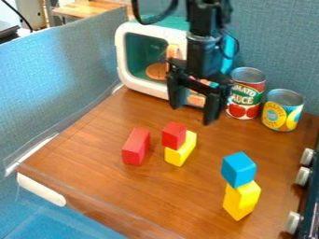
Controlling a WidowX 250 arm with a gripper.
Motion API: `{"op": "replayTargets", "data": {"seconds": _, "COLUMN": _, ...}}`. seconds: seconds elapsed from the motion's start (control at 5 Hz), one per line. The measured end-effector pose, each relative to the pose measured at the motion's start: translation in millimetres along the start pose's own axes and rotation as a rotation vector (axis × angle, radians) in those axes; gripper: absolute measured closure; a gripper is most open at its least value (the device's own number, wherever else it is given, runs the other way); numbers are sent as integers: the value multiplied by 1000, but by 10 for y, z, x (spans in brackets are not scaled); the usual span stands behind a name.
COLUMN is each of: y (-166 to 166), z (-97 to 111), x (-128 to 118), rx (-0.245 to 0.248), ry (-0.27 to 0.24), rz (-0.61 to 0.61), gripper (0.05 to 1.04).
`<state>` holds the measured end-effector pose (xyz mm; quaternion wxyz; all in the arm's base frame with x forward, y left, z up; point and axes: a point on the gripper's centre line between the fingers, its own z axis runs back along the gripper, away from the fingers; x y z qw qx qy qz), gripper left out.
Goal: Take the red cube off the tower and place it on the yellow rectangular block
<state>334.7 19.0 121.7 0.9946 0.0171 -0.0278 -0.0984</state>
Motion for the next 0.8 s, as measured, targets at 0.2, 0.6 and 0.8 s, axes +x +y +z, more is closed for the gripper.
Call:
{"op": "replayTargets", "data": {"seconds": 0.2, "y": -51, "z": -43, "x": -72, "rx": 0, "ry": 68, "rz": 30, "gripper": 83}}
{"op": "replayTargets", "data": {"seconds": 0.6, "y": -45, "z": -50, "x": -67, "rx": 0, "ry": 68, "rz": 31, "gripper": 83}}
{"op": "replayTargets", "data": {"seconds": 0.8, "y": -45, "z": -50, "x": -67, "rx": 0, "ry": 68, "rz": 30, "gripper": 83}}
